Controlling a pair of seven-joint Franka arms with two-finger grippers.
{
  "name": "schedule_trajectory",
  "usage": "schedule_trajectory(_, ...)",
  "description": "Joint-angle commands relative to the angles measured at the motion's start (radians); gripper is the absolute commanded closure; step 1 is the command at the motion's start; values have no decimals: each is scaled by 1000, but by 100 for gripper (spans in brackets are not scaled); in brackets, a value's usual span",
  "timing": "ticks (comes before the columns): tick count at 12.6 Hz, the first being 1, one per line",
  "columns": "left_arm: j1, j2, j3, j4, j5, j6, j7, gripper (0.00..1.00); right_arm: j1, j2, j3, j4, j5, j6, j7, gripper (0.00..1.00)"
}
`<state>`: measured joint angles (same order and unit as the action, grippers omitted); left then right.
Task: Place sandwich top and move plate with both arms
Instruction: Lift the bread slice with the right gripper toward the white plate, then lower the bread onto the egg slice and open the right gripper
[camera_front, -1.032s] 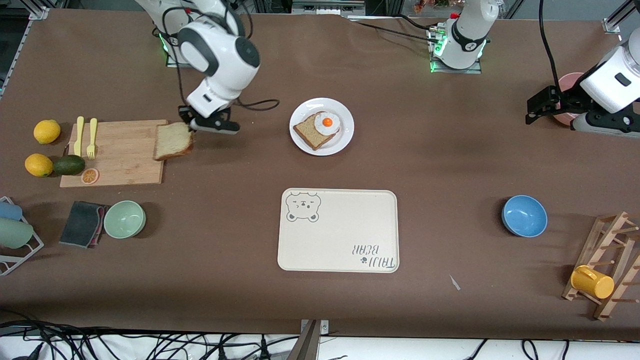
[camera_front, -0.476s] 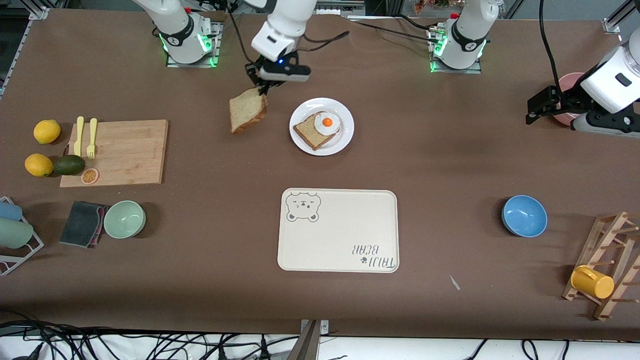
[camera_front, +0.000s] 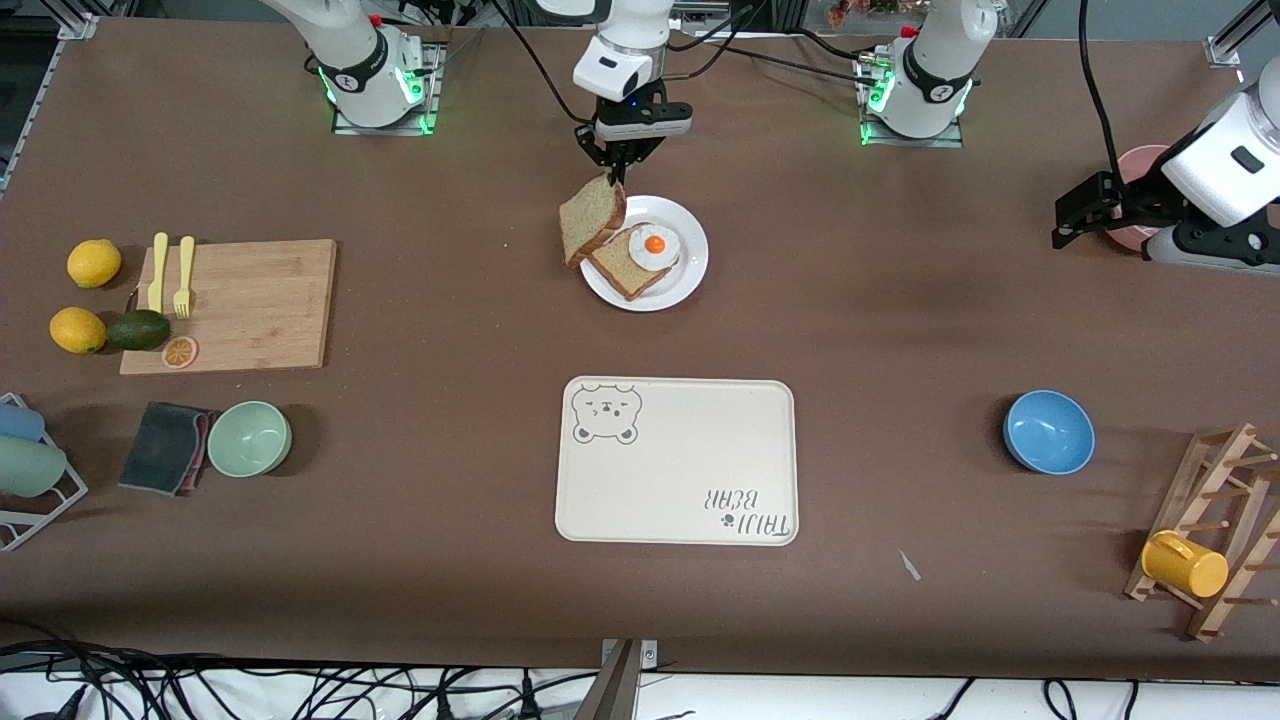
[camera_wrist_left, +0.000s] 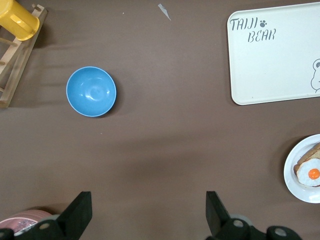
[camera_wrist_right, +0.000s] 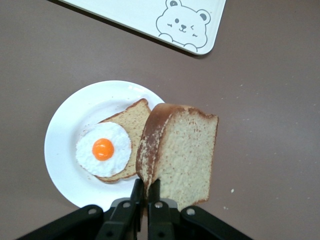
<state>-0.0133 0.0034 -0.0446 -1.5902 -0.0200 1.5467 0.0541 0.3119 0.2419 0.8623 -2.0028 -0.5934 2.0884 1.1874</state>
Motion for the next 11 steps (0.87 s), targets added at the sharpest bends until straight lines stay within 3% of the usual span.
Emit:
schedule_trajectory(1,3,14,0,33,-5,-25,20,0,53,40,-2,29,-60,-10,81,100)
schedule_trajectory(11,3,14,0,33,-5,-25,20,0,72,174,-6,104,-123,28,187,100)
